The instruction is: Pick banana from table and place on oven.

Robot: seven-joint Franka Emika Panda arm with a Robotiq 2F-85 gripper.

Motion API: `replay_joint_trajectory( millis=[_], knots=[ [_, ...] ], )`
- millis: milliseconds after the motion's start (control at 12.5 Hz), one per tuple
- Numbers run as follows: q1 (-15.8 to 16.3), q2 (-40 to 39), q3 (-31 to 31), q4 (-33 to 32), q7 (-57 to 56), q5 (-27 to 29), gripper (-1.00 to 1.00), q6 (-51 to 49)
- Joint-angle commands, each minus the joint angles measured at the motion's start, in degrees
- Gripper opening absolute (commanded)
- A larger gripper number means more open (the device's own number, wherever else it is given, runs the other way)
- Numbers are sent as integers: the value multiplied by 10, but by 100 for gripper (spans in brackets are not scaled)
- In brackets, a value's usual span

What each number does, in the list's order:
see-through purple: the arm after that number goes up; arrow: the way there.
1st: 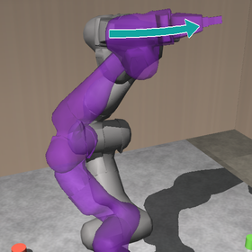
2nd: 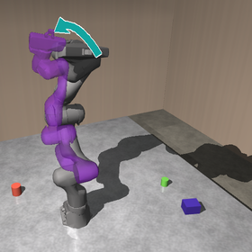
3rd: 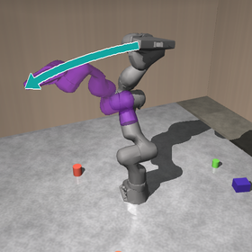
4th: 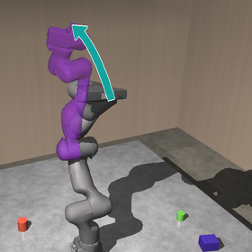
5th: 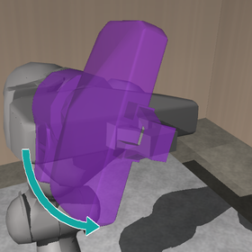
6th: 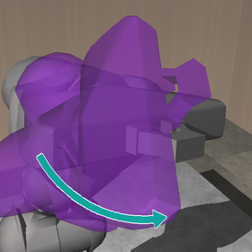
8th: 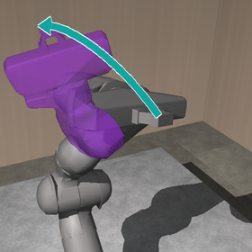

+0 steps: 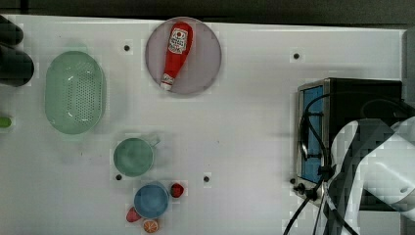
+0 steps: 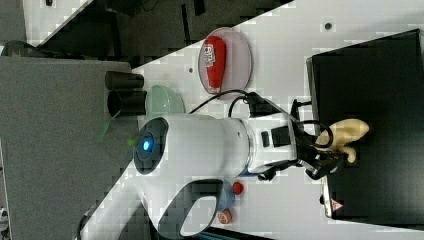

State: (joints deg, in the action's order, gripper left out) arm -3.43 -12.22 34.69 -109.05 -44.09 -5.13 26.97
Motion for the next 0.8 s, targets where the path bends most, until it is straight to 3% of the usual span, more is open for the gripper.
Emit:
replay_joint_trajectory(
  millis=[80, 160, 480, 800],
  knots=[
    [3, 16, -4, 22, -28, 2, 75, -9],
    [3, 17, -5, 23, -28, 2, 100, -9],
    [17, 29, -24, 67, -38, 2, 100, -22],
    [45, 77, -103, 92, 10, 18, 100, -144]
  ],
)
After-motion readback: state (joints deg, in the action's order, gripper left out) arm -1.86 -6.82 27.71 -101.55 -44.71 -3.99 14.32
